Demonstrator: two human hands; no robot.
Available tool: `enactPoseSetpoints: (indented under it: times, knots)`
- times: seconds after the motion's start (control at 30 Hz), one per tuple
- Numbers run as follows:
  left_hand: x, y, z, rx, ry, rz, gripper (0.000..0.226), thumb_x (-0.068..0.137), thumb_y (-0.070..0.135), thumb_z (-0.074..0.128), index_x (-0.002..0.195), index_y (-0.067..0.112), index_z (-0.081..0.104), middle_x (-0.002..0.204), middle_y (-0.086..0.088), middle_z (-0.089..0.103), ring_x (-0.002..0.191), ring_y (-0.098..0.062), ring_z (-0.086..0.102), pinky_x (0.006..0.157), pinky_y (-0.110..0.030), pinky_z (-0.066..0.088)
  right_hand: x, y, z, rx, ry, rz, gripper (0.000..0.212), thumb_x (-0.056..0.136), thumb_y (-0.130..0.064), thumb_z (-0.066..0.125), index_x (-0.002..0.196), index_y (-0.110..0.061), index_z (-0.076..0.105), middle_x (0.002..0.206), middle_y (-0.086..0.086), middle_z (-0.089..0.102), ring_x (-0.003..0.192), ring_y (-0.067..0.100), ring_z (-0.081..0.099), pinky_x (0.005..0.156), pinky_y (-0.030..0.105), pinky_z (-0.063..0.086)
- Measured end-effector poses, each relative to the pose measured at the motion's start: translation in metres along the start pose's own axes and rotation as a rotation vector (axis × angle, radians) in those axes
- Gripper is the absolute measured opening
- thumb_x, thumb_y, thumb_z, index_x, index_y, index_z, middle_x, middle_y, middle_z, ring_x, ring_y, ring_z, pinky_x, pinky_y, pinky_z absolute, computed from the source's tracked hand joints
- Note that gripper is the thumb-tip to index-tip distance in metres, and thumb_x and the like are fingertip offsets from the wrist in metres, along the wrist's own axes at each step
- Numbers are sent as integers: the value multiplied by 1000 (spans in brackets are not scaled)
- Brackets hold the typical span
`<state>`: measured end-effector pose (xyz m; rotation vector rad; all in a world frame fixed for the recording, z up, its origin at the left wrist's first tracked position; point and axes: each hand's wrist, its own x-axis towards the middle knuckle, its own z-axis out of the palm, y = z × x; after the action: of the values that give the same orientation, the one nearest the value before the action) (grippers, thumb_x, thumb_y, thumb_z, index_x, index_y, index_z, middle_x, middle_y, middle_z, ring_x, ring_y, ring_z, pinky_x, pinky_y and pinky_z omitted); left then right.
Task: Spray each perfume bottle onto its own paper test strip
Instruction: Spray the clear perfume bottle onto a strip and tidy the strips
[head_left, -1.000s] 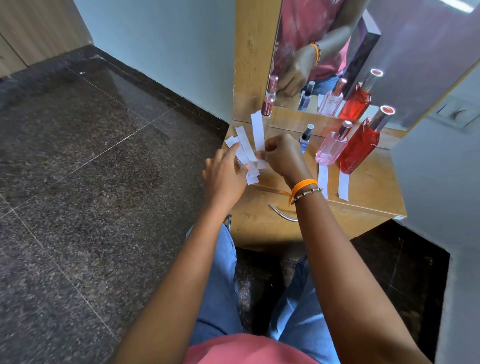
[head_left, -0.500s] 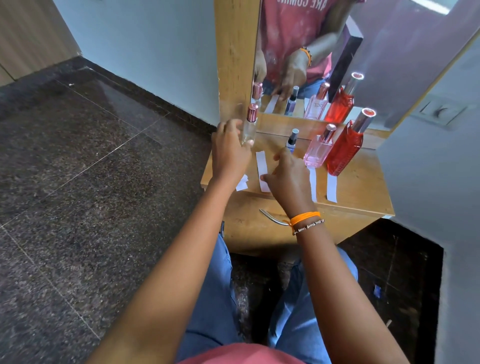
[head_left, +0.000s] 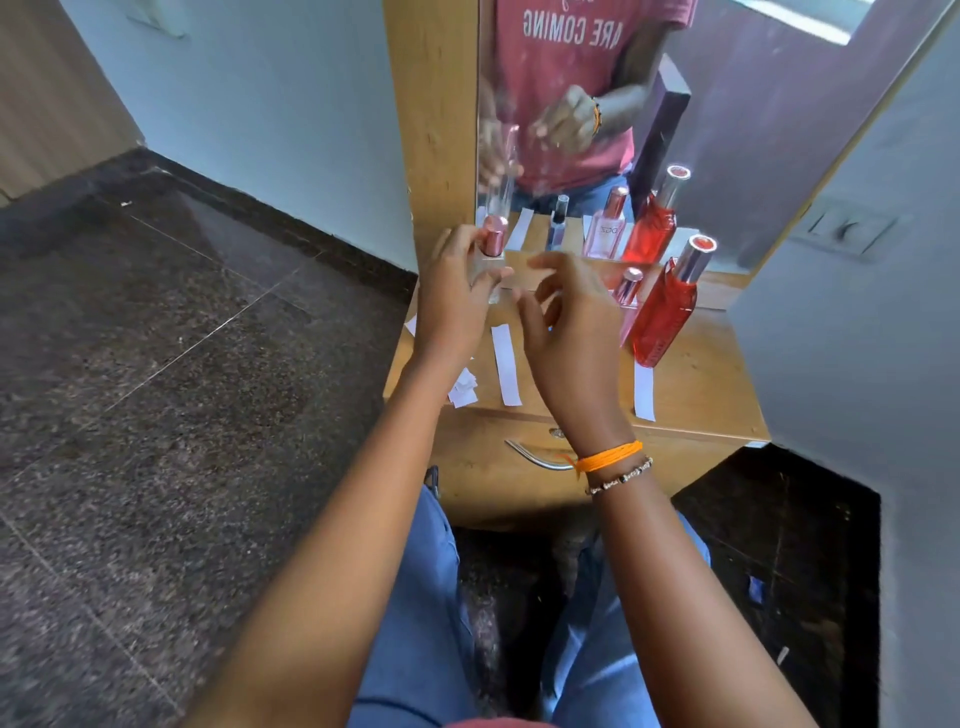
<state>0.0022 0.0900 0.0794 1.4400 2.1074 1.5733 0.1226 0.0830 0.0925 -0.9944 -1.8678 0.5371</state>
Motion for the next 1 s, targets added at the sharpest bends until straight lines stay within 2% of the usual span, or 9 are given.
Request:
enactPoseSetpoints:
  times: [0.13,0.27,0.33,0.43,0.57,0.7,0.77,0.9,1.0]
  knots:
    - [-24,19,-13,34,5,152,18,77,10,67,95,11,63,95,0,59,87,-12,57,69,-18,42,15,-13,-4,186,0,55,20,81,-14,72,95,-10,58,77,0,56,65,11,47,62,18,37]
    - [-41,28,-18,-34,-27,102,24,74,15,73,96,13,65,88,9,56,80,-6,57,63,-4,39,20,-15,-12,259,-56,109,16,79,-9,73,79,-11,57,82,17,62,73,28,54,67,32,44]
    - [-45,28,-20,-69,-80,31,27,74,21,76,98,15,65,91,7,62,84,-8,62,66,-7,43,19,-14,-19,352,-106,128,9,82,-5,70,85,-8,62,86,19,65,79,30,60,74,38,49]
    - [-51,23,-21,-116,-92,-65,27,74,20,76,98,14,64,99,-2,69,90,-14,66,76,-21,50,16,-4,-31,392,-68,104,19,85,-1,63,103,-6,62,89,5,65,82,14,63,79,25,52]
    - [-53,17,-25,-150,-73,-141,30,75,17,75,103,12,66,101,-2,71,93,-15,66,82,-26,51,-1,24,-31,166,-125,113,20,79,9,61,95,-4,61,90,9,69,80,17,64,76,14,49]
    - [-54,14,-23,-128,-75,-164,34,75,20,75,106,9,66,106,-5,69,98,-16,62,87,-34,50,-19,45,-11,-47,-254,145,20,74,11,64,88,-4,63,89,12,68,80,25,62,76,36,52]
    - [-56,12,-21,-120,-79,-175,35,75,21,75,106,8,66,105,-6,69,98,-18,62,86,-36,51,-24,50,-3,-98,-269,109,19,74,10,62,86,-4,61,87,12,66,81,27,60,73,38,49]
    - [-56,8,-22,-128,-102,-212,31,76,21,74,103,9,67,102,-4,69,96,-18,62,86,-35,51,-29,56,4,-142,-291,95,23,76,7,63,95,-4,59,91,11,65,86,26,57,76,39,48]
    - [-57,7,-20,-153,-120,-224,23,77,18,73,99,12,67,95,2,68,93,-15,62,82,-27,48,-33,56,3,-184,-294,100,40,78,2,66,116,-5,55,110,11,61,101,27,55,83,32,44]
